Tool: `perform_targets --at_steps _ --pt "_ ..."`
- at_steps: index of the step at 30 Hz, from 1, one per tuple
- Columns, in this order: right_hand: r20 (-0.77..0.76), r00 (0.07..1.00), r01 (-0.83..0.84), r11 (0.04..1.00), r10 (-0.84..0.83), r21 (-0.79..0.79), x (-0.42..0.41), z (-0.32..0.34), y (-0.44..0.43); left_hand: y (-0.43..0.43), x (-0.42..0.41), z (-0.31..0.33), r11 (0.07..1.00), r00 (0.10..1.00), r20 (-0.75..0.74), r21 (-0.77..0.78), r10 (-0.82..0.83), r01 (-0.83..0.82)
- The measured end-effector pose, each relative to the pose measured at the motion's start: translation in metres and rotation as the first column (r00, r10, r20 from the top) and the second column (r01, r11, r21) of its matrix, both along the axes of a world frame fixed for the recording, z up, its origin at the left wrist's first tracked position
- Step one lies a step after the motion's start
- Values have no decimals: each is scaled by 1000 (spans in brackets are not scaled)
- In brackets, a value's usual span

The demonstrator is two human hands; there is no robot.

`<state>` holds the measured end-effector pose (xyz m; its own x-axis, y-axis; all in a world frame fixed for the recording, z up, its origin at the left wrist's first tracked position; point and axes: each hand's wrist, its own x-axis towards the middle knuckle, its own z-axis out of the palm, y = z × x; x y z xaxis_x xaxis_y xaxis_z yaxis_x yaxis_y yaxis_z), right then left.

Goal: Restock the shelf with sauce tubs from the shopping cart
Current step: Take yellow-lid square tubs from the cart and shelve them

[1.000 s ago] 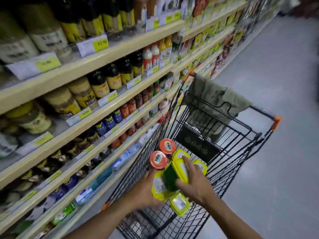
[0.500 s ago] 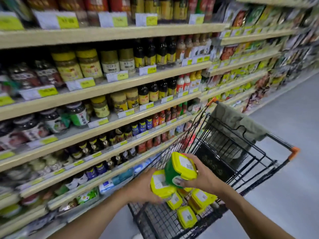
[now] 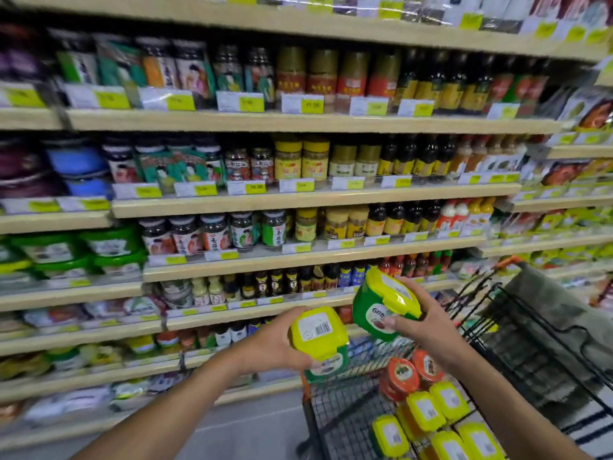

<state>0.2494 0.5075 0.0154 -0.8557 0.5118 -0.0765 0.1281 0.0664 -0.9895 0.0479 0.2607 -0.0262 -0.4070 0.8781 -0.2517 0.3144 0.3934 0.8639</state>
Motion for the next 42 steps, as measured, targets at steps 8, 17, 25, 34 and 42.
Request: perform_targets --at_steps 8,17,25,34,42 --pt "-49 989 -133 986 139 99 -103 25 -85 -133 -56 27 941 944 93 99 316 -324" --pt "-73 966 -232 959 246 161 -208 45 -252 -323 -120 70 834 857 125 196 501 -516" --pt "-116 919 -356 919 377 167 -283 57 -387 -480 -163 92 740 782 140 259 607 -620" --pt "-95 865 -460 856 492 237 -367 74 -480 -584 -206 111 642 710 90 362 698 -676" --pt "-132 822 -512 819 555 258 -469 78 -535 -635 -290 122 569 624 21 387 781 -725"
